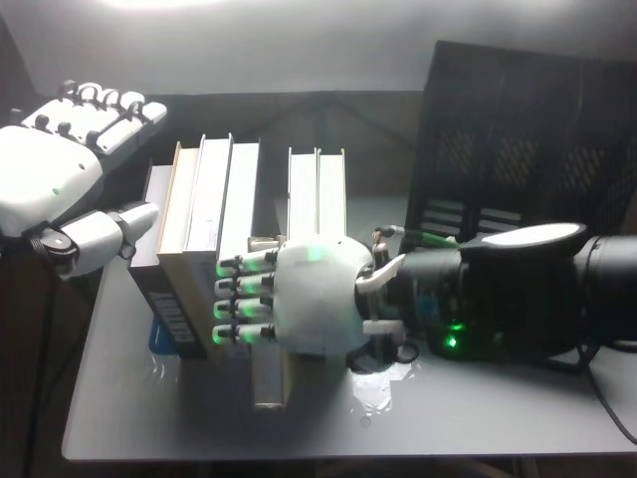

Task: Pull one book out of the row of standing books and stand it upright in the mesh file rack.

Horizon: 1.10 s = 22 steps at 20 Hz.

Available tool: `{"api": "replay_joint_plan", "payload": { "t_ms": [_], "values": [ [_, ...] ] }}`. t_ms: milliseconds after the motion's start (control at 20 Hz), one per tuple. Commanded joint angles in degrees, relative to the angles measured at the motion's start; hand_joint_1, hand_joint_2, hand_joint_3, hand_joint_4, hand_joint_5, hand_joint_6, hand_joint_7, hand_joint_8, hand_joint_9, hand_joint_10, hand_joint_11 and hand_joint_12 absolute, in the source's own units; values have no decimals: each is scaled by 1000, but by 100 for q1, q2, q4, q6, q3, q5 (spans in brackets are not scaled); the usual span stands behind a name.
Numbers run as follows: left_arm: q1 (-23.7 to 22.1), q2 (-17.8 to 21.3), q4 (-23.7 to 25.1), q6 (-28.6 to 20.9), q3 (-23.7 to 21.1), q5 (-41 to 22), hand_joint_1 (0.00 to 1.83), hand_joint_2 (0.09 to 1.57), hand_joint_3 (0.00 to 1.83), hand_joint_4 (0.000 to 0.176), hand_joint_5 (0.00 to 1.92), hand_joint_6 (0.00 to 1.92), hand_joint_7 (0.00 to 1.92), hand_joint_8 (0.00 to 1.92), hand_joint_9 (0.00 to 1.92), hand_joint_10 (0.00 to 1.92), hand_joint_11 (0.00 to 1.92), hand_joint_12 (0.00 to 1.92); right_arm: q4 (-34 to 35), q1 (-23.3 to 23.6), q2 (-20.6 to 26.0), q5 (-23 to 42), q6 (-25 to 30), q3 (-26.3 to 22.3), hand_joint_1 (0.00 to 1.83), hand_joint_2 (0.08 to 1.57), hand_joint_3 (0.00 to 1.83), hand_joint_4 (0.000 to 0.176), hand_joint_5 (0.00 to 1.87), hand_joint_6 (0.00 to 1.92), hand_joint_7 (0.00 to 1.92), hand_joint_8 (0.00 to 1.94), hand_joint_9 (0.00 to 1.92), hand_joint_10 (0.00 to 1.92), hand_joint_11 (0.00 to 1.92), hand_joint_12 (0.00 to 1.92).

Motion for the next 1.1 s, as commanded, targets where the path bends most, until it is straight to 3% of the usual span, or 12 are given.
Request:
{"api": "replay_joint_plan", "payload": {
  "t_ms": [0,100,200,300,450,550,700,750,900,950,1000,1050],
  "values": [
    [-49,27,-18,-13,29,-691,228,1478,4,0,0,0,0,0,0,0,0,0,-34,-68,-40,113,-21,23,948,959,0,0,0,0,0,0,0,0,0,0],
    [-47,27,-13,-19,23,-741,203,1480,4,9,1,0,0,0,0,0,0,0,-94,-81,-83,71,-21,62,955,818,0,31,13,3,47,5,94,25,5,165],
    [-35,25,-2,-59,19,-799,179,1490,6,3,0,0,0,0,0,0,4,2,-145,-82,-170,40,-21,124,1168,747,0,0,299,65,340,32,354,92,0,1018],
    [-31,9,68,-122,14,-844,173,1478,0,10,0,0,0,0,0,0,0,0,-198,-85,-205,7,-21,147,1126,793,0,0,149,8,150,3,153,10,0,86],
    [-21,4,97,-146,-4,-889,146,1482,3,23,0,0,0,0,0,0,0,0,-238,-87,-210,-7,-21,132,1272,872,51,0,483,13,430,36,434,15,0,901],
    [13,18,97,-148,-32,-944,131,1479,1,41,0,0,0,0,0,0,0,0,-348,-87,-209,-7,-21,90,1192,873,23,0,215,0,202,9,166,22,0,160],
    [64,82,95,-149,-113,-1081,129,1463,0,85,0,0,0,0,0,0,0,0,-435,-87,-209,-31,-21,51,1279,996,34,0,654,74,630,44,504,122,0,1200],
    [72,109,92,-149,-140,-1139,126,1458,0,83,0,0,0,0,0,0,0,0,-515,-87,-220,-77,-21,36,1121,1167,33,35,243,14,223,8,142,24,0,400],
    [115,165,67,-149,-197,-1267,121,1448,0,80,0,0,0,0,0,0,0,0,-575,-87,-232,-96,-21,26,1245,1014,0,39,502,42,395,15,270,46,0,496],
    [118,173,64,-149,-204,-1290,129,1443,0,71,0,0,0,0,0,0,0,0,-579,-87,-232,-96,-21,26,1160,1168,17,0,629,99,473,13,286,156,0,1036],
    [118,175,64,-149,-206,-1298,127,1437,0,69,0,0,0,0,0,0,0,0,-597,-87,-231,-96,-21,26,1090,1216,13,0,491,45,378,2,142,186,0,584],
    [119,176,64,-149,-209,-1301,110,1437,0,71,0,0,0,0,0,0,0,0,-607,-87,-231,-97,-21,33,1206,1067,0,74,509,34,366,1,132,146,0,116]
  ]
}}
